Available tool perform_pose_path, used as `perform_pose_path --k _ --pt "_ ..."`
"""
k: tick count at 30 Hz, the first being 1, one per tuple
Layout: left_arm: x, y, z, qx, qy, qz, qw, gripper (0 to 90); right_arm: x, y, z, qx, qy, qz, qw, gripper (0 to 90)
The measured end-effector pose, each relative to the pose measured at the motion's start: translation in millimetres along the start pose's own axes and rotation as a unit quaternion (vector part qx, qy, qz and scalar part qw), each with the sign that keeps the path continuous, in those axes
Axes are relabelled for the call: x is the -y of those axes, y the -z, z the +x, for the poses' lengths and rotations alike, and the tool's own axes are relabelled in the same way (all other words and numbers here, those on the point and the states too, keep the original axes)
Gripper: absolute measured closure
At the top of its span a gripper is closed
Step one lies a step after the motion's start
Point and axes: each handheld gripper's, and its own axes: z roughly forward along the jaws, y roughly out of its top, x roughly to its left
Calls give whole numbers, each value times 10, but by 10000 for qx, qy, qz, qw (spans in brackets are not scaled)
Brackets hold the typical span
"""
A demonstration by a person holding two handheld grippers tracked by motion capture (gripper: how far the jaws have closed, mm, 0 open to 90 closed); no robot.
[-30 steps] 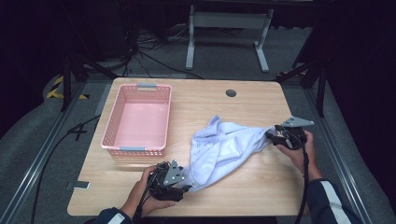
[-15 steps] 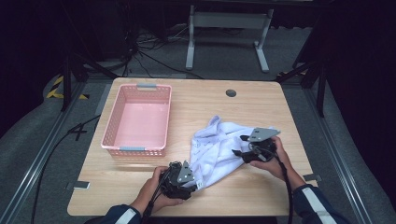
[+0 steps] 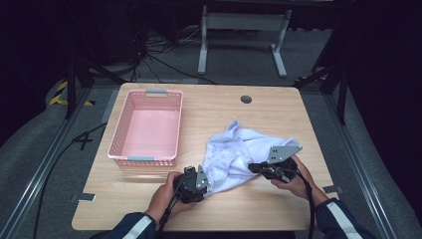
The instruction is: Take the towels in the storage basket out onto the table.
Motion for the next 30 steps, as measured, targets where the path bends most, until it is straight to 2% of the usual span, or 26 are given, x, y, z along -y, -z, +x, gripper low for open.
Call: perform_pose_path --k 2,3,4,7,9,11,13,14,16,17,19,20,21,23,24,25,27,29,30 --pt "2 7 50 -240 -70 104 9996 547 6 15 25 6 5 -22 10000 878" --pt "29 17 104 -273 123 126 9995 547 19 29 92 -155 8 -86 9998 879" --pt "29 17 104 -273 123 126 9995 547 19 29 92 -155 8 -86 9998 879" --pt "94 47 187 -294 234 113 9992 547 64 41 298 -483 274 51 9984 879" --pt "121 65 206 -372 322 162 9987 542 110 54 409 -617 359 149 9973 882" --pt "146 95 219 -367 299 162 9987 534 184 80 531 -749 298 199 9965 882" --pt "161 130 197 -423 379 149 9983 499 241 106 607 -823 347 252 9957 883" --pt "164 147 192 -382 376 62 9985 439 282 118 656 -875 255 277 9955 882" --pt "160 241 154 -168 313 -279 9990 410 343 120 723 -919 211 360 9949 876" --pt "136 325 122 -6 259 -552 9981 369 376 121 742 -866 215 401 9952 874" --pt "70 415 54 186 237 -924 9953 332 429 114 767 -890 166 483 9947 831" --pt "18 438 8 345 249 -1095 9931 308 442 114 771 -814 121 478 9955 762" --pt "-42 445 -48 468 189 -1169 9919 293 447 117 760 -695 40 471 9965 761" --pt "-174 407 -186 604 -121 -1231 9905 276 439 148 723 -650 -16 322 9974 656" --pt "-214 380 -229 622 -191 -1194 9907 271 422 181 684 -464 -76 194 9987 589" --pt "-264 333 -268 665 -326 -1136 9908 266 415 208 656 -367 -147 167 9991 595" --pt "-349 226 -328 801 -426 -1040 9904 250 414 287 558 -101 -257 13 9996 513" --pt "-413 118 -366 855 -481 -881 9913 240 424 367 425 263 -517 -128 9982 516" --pt "-438 59 -369 929 -535 -820 9908 227 428 406 352 438 -543 -156 9974 500"
